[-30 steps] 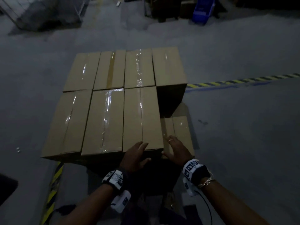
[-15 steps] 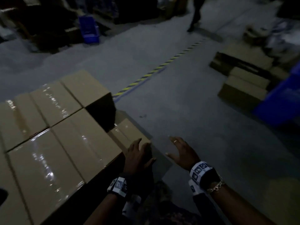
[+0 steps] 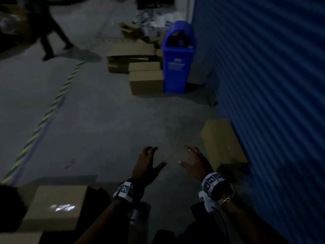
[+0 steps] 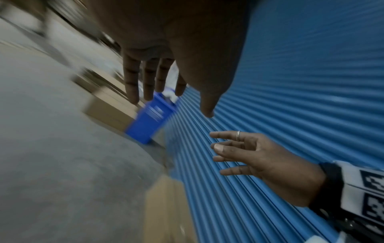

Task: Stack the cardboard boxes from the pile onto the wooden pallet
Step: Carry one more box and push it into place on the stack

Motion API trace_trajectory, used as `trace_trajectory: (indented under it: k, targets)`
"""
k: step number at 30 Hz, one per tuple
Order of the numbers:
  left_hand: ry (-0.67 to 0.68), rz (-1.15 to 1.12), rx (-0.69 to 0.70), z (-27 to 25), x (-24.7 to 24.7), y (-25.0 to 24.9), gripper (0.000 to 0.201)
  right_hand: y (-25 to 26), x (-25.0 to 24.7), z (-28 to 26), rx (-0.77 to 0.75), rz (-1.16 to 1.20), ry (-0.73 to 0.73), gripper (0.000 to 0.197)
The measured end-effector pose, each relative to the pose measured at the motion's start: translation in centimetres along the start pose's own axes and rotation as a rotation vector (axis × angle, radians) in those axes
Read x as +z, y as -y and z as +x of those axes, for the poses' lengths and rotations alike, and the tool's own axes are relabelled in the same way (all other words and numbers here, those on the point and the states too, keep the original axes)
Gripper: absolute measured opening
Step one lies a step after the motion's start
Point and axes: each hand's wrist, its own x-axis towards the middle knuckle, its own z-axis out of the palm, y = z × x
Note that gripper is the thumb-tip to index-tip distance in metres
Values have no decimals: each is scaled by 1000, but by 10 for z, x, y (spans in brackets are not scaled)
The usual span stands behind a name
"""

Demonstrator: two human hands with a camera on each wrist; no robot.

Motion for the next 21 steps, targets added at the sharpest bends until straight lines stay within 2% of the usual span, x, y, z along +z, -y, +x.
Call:
trace_trajectory:
  k: [5,9,12,17,21]
  targets:
    - [212,-31,65,80,88,-96,72,-109,-75,-6,166,109,-119,73]
    - [321,-13,87,142,160,-170,74,-194,-131,0,255,150,-145,75]
    - [378,-17,64,178,196,-219,73,-237,-165,-1,296,190,-120,78]
    - [415,-15,58,219,240,-264,73,-295,-210,10,310,228,-176,75]
    - [450,-11,51,251,270,-281,71,-325,-241,33,430,276,-147,93]
